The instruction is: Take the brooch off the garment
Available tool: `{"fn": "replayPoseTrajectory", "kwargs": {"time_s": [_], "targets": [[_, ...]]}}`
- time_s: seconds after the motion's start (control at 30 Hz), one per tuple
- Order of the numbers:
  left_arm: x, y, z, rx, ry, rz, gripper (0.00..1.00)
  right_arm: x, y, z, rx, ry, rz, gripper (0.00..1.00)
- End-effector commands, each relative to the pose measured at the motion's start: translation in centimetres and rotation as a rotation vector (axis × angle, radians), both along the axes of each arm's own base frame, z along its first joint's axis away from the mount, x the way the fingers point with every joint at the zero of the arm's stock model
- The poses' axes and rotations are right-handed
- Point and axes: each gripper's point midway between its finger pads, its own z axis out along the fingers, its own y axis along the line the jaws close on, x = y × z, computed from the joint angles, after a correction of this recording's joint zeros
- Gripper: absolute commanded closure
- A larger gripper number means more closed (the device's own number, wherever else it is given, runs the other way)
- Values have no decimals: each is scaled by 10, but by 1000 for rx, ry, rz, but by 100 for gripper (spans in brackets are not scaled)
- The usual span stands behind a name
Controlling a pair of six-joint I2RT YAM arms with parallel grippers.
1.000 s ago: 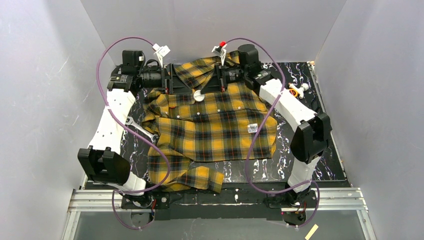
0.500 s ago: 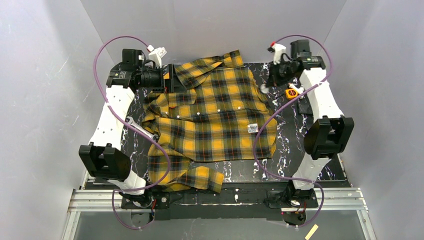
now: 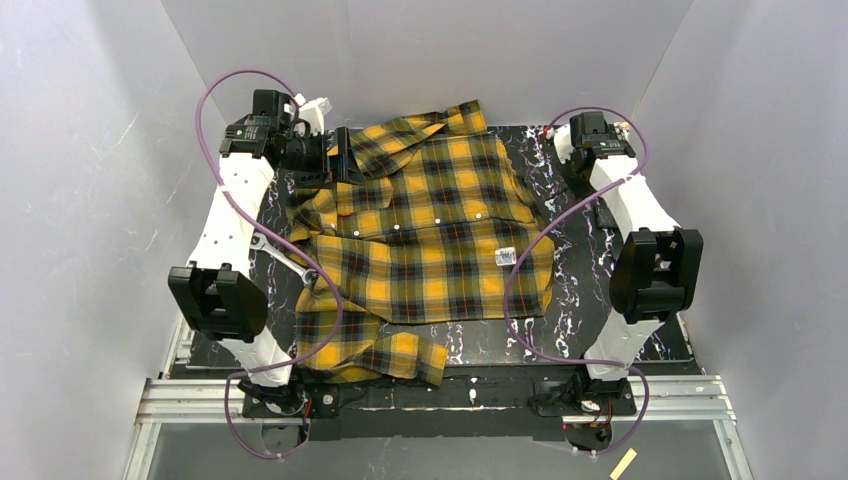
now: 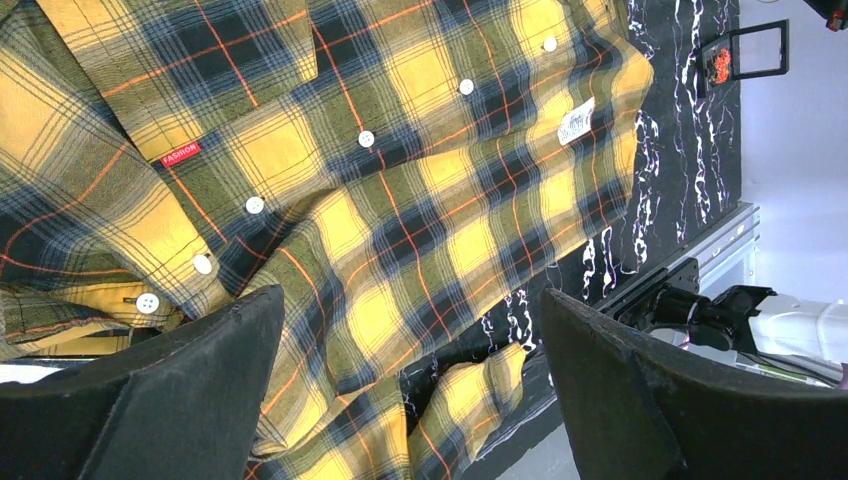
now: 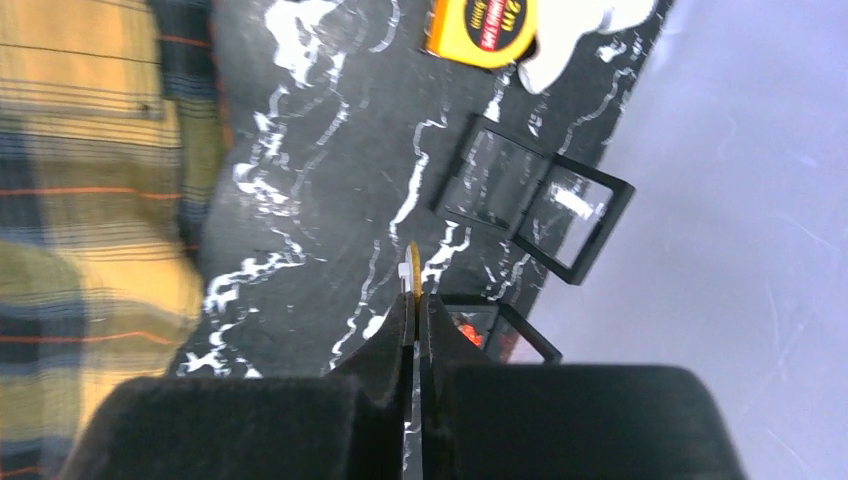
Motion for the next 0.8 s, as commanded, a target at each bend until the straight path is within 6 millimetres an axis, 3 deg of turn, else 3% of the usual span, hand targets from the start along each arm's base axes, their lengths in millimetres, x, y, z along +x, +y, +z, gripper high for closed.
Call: {"fn": "replayPoseTrajectory", "kwargs": {"time_s": [0.0,0.3,0.67,0.7,0.77], "targets": [[-7,3,4,14,33,4,2,24,-34,15,-183,-117,-66,99],[-3,4,-4,26,69,4,2,52,-58,-14,-271,-91,-101,99],[-3,9,-11,65,99,-14,2,59,-84,-42,-307,-68,-146,99],[-3,9,-12,65,99,-15,2,55,-97,-43,-309,-60,-171,99],[-1,9,-13,67,105,-15,2,53,-103,-46,-309,-56,-184,99]]}}
